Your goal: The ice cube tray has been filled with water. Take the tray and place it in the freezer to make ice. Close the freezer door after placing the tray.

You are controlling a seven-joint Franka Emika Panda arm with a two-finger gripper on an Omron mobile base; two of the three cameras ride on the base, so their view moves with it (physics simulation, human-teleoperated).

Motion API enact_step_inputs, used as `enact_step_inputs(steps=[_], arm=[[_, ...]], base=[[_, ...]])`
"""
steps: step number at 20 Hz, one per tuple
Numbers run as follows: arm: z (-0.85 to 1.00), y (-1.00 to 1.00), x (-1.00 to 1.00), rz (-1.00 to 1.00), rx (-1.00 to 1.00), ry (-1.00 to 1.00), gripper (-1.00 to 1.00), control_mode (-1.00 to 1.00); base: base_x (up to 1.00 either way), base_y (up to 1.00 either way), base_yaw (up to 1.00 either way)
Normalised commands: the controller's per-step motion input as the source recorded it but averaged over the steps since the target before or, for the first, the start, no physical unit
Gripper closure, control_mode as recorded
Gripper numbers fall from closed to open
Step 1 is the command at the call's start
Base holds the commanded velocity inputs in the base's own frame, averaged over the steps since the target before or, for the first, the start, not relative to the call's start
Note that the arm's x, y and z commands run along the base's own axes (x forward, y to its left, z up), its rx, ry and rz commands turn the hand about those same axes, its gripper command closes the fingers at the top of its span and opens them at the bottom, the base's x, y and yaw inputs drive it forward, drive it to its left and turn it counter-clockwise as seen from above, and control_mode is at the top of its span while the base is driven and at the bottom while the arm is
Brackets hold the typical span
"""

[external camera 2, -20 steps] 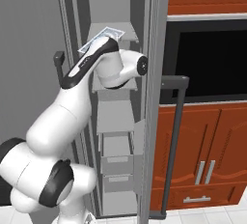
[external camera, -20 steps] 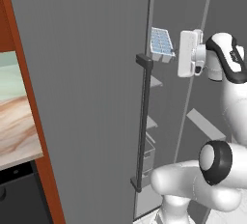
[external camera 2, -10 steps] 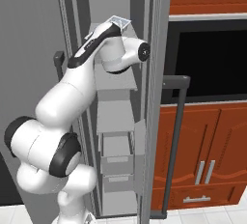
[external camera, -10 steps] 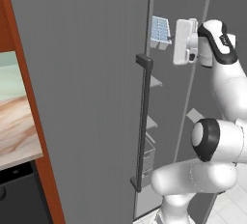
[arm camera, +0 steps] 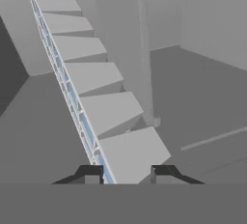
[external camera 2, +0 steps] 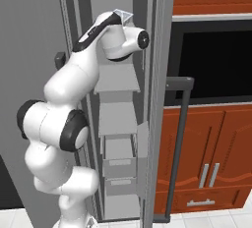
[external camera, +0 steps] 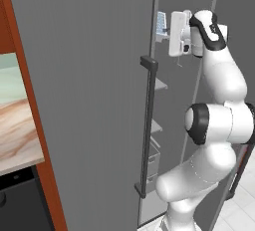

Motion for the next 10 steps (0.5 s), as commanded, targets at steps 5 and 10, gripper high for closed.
enact_step_inputs(steps=[5, 10], arm=[[0.00, 0.13, 0.87, -0.02, -0.02, 0.06, 1.00, -1.00], [0.00, 0.00, 0.87, -0.01, 0.00, 0.10, 1.00, -1.00]], base=[[0.00, 0.00, 0.00], [0.00, 0.00, 0.00]])
